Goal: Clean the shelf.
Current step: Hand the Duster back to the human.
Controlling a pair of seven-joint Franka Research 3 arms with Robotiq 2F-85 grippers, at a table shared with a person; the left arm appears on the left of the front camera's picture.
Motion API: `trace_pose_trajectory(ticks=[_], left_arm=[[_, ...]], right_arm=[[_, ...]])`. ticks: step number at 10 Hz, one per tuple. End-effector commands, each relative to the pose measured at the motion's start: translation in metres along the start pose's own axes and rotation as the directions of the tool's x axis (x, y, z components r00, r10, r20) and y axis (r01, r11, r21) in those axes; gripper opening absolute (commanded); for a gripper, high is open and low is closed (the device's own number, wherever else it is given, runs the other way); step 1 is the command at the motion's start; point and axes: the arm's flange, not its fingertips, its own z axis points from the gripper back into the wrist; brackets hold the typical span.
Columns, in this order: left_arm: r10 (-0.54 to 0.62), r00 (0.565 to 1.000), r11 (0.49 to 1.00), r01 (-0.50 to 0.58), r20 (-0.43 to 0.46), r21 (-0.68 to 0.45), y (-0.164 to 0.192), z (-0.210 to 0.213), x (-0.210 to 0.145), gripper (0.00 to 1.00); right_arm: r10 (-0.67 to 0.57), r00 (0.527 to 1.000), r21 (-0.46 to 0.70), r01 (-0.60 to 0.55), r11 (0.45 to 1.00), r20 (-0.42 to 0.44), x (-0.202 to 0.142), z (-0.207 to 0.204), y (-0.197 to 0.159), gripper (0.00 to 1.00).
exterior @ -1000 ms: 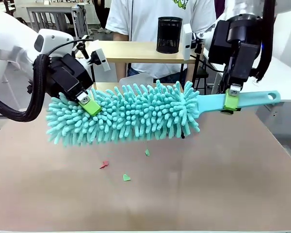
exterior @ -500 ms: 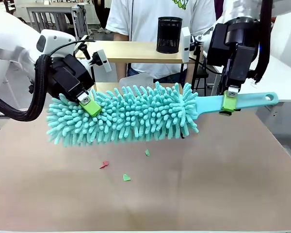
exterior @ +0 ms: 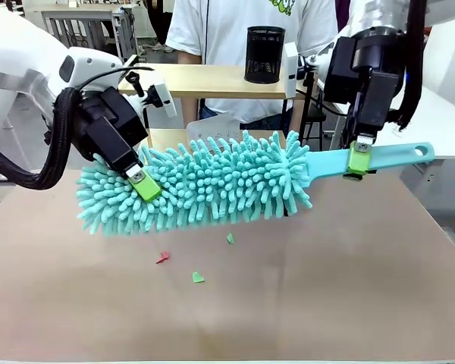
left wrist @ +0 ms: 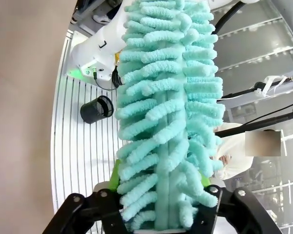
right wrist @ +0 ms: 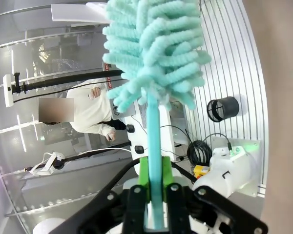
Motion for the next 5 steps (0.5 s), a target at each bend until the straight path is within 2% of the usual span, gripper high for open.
trace_pose_trajectory(ticks=[1,5], left_arm=[[-0.015,1.000,1.000,0.015,-0.015,0.003,-0.0002,0.0010,0.0005,0.00],[-0.014,1.000,1.000,0.014,-0.015,0.004,-0.0006,0.0014,0.0004,0.00]], right_arm=[[0.014,0.999,0.008,-0.014,1.000,0.034,-0.0005,0.0074,0.0042,0.12],[0.019,1.000,0.012,-0.019,1.000,0.023,0.0003,0.0075,0.0035,0.12]])
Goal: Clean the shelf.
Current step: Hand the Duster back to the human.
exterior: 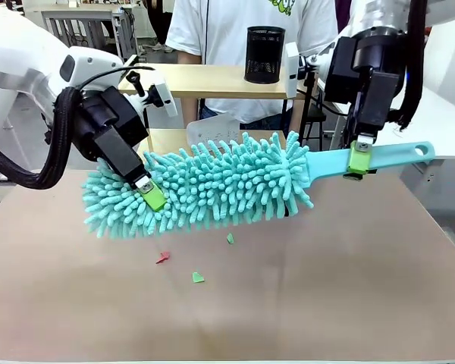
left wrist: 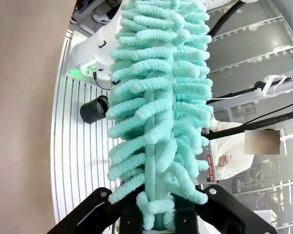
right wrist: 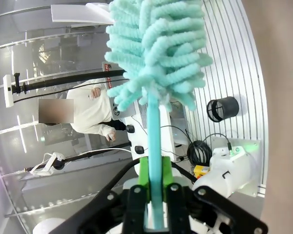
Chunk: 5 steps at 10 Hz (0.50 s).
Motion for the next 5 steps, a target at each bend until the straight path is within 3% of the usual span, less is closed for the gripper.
trace_pose_trajectory(ticks=[1,5], left_arm=[[-0.012,1.000,1.000,0.012,-0.017,0.006,0.0007,0.0012,0.0000,0.00],[-0.012,1.000,1.000,0.012,-0.021,0.009,-0.0010,0.0013,-0.0014,0.00]], right_arm=[[0.022,1.000,0.014,-0.022,1.000,0.020,0.0007,0.0069,0.0043,0.12],[0.027,1.000,0.003,-0.027,1.000,0.013,0.0018,0.0072,0.0057,0.12]])
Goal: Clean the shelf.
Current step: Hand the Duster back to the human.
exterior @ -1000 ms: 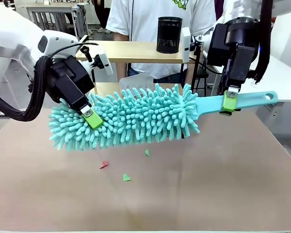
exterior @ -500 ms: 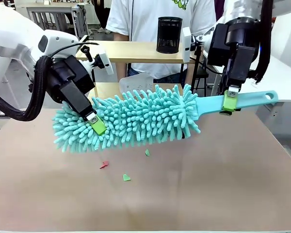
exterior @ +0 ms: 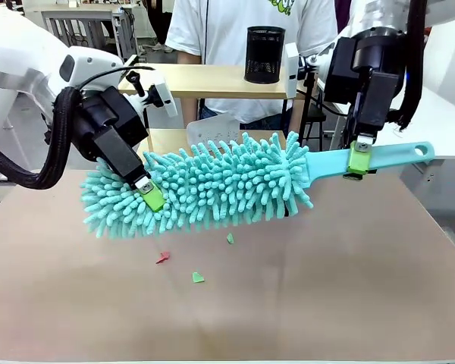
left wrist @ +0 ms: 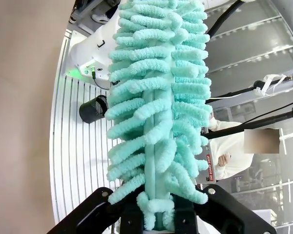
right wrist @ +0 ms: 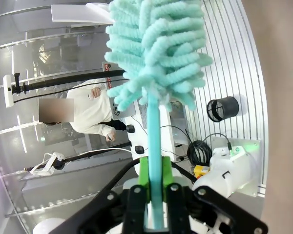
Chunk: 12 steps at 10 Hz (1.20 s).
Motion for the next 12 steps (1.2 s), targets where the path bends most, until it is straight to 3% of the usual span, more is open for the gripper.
trace_pose_trajectory(ticks=[1,2,3,4,5,7,9,10,11,12], left_arm=[[-0.011,1.000,1.000,0.011,-0.021,0.013,-0.001,0.002,-0.002,0.00],[-0.009,1.000,1.000,0.009,-0.024,0.013,-0.001,0.002,-0.002,0.00],[-0.011,1.000,1.000,0.011,-0.023,0.013,-0.001,0.003,-0.002,0.00],[-0.016,1.000,1.000,0.016,-0.016,0.009,-0.002,0.006,-0.005,0.00],[-0.013,1.000,1.000,0.013,0.001,0.012,-0.002,0.011,-0.010,0.00],[-0.029,0.996,1.000,0.028,0.089,0.012,-0.013,0.041,-0.034,0.00],[-0.094,0.939,0.995,0.081,0.330,0.052,-0.041,0.111,-0.080,0.00],[-0.085,0.854,0.992,0.026,0.513,0.120,-0.050,0.154,-0.116,0.00],[-0.068,0.749,0.989,-0.034,0.659,0.141,-0.050,0.185,-0.147,0.00],[-0.027,0.621,0.992,-0.078,0.784,0.097,-0.044,0.210,-0.176,0.00]], right_arm=[[0.031,0.999,0.002,-0.031,1.000,0.015,0.001,0.007,0.007,0.70],[0.029,0.999,-0.006,-0.029,1.000,0.028,-0.002,0.007,0.008,0.69],[0.027,0.999,-0.011,-0.027,1.000,0.040,-0.005,0.007,0.008,1.00],[0.020,0.998,-0.011,-0.019,1.000,0.056,-0.010,0.007,0.007,1.00],[0.011,0.996,-0.011,-0.010,1.000,0.084,-0.018,0.008,0.006,0.83],[-0.024,0.980,-0.002,0.025,1.000,0.199,-0.054,0.010,-0.001,1.00],[-0.060,0.908,0.028,0.053,0.998,0.414,-0.113,0.006,-0.012,1.00],[-0.109,0.798,0.059,0.092,0.994,0.593,-0.153,-0.004,-0.019,1.00],[-0.177,0.633,0.115,0.139,0.984,0.754,-0.186,-0.017,-0.023,1.00],[-0.222,0.463,0.172,0.149,0.974,0.858,-0.209,-0.031,-0.028,1.00]])
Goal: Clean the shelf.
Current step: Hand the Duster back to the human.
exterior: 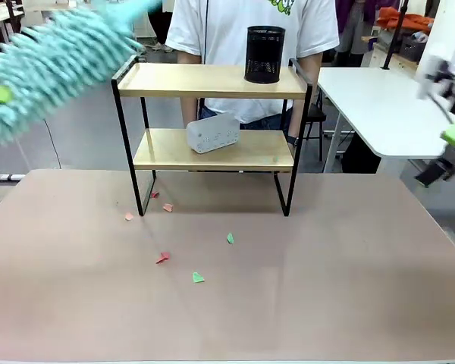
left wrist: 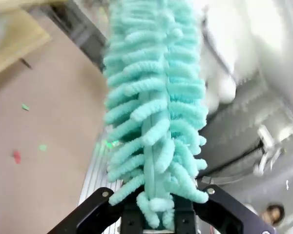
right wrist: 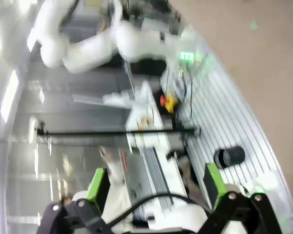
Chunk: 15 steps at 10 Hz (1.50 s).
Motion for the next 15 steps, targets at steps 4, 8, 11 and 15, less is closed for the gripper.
trace_pose_trajectory(ticks=[4,8,11,15], left_arm=[[0.310,0.742,0.946,-0.305,0.594,-0.113,0.086,0.066,-0.034,0.00],[0.459,0.612,0.848,-0.517,0.644,-0.112,0.150,0.062,-0.046,0.00],[0.553,0.565,0.776,-0.617,0.612,-0.132,0.160,0.060,-0.046,0.00],[0.490,0.610,0.823,-0.560,0.623,-0.099,0.165,0.058,-0.054,0.00]], right_arm=[[-0.127,0.950,0.064,0.113,0.991,0.285,-0.051,0.009,-0.025,1.00],[-0.127,0.950,0.064,0.113,0.991,0.285,-0.051,0.009,-0.025,1.00],[-0.127,0.950,0.064,0.113,0.991,0.285,-0.051,0.009,-0.025,1.00],[-0.127,0.950,0.064,0.113,0.991,0.285,-0.051,0.009,-0.025,1.00]])
